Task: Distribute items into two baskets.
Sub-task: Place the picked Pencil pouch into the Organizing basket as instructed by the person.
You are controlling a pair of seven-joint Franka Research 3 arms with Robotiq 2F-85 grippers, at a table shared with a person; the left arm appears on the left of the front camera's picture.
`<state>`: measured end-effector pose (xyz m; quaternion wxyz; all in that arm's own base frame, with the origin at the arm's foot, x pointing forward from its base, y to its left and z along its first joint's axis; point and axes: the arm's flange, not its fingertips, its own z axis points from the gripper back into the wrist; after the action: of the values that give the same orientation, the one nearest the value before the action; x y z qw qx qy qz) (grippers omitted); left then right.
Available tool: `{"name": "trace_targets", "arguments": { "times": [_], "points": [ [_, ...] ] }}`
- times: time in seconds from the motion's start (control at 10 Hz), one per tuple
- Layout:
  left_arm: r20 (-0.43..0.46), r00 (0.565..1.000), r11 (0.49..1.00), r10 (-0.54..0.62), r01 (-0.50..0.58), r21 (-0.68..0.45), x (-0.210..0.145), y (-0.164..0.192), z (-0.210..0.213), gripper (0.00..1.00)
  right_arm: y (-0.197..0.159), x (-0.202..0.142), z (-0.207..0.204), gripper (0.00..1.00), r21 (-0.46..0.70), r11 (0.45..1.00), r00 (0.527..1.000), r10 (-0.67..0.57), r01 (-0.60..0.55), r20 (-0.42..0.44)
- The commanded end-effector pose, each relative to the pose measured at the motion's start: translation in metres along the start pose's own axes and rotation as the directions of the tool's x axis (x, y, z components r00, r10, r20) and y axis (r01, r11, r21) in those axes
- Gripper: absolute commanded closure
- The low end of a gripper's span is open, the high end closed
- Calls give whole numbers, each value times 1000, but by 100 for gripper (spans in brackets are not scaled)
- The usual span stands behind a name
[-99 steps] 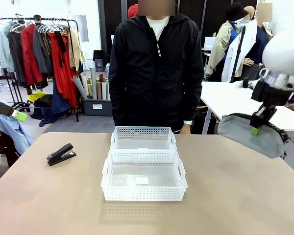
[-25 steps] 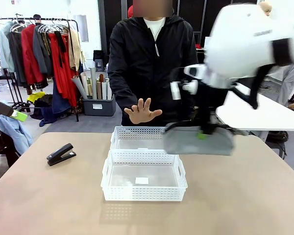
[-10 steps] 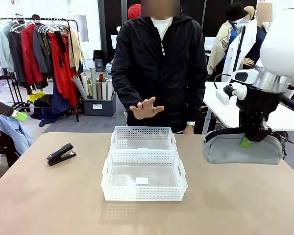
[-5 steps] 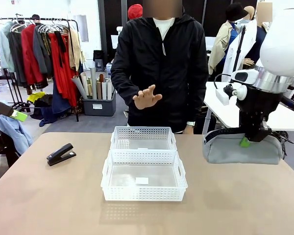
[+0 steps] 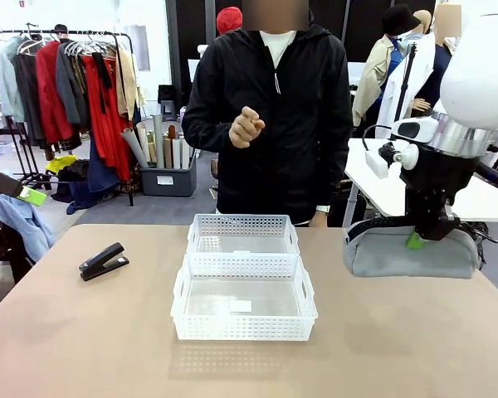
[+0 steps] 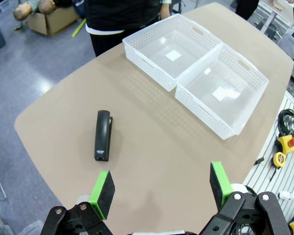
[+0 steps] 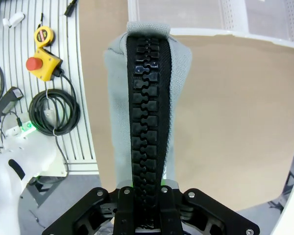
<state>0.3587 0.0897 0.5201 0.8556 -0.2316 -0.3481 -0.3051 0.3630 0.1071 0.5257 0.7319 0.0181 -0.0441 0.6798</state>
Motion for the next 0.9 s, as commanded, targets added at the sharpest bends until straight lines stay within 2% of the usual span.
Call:
{"name": "trace_targets", "arguments": {
  "times": [0.0,0.8],
  "points": [
    [16,1000,1000,1,0,-11,0,0,0,0,1,0,3,100,2,1000,1000,-13,13,-2],
    [16,1000,1000,1,0,-11,0,0,0,0,1,0,3,100,2,1000,1000,-13,13,-2]
  ]
}}
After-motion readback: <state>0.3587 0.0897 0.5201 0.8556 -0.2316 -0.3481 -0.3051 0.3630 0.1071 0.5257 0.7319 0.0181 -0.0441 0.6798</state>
